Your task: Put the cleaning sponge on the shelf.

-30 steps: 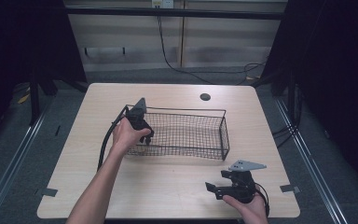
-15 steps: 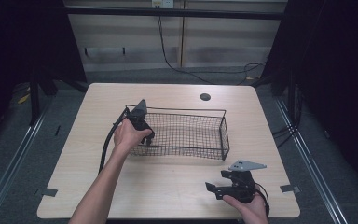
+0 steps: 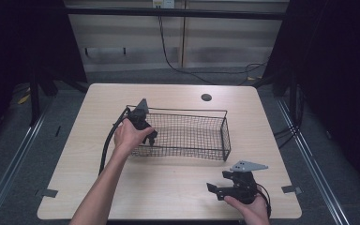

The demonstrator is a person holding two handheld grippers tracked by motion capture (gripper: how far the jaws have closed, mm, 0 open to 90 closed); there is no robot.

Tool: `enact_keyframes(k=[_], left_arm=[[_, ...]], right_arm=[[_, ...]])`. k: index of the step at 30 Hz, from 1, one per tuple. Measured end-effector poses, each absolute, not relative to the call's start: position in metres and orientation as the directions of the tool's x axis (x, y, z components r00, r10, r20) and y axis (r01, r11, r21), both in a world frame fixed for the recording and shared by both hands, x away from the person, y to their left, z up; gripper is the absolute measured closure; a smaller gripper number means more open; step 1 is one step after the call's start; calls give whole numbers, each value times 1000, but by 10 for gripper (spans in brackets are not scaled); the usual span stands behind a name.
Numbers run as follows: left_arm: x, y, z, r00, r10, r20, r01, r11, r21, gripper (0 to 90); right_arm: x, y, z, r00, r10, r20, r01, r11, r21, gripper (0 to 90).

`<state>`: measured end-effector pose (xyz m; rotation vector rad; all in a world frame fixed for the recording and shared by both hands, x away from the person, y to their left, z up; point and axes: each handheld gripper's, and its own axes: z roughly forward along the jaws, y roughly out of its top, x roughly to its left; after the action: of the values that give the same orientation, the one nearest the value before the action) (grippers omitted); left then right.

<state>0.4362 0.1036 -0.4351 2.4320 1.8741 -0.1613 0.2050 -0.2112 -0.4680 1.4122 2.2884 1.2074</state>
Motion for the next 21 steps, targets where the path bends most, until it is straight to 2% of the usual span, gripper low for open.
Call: enact_keyframes(k=[13, 21], left_arm=[[432, 110, -421, 262, 948, -181, 965, -259, 37, 180], [429, 116, -412, 307, 928, -212, 952, -297, 75, 181]], right_arm=[[205, -211, -468, -530, 814, 237, 655, 216, 724, 196], [206, -212, -468, -525, 818, 237, 657, 212, 724, 196]])
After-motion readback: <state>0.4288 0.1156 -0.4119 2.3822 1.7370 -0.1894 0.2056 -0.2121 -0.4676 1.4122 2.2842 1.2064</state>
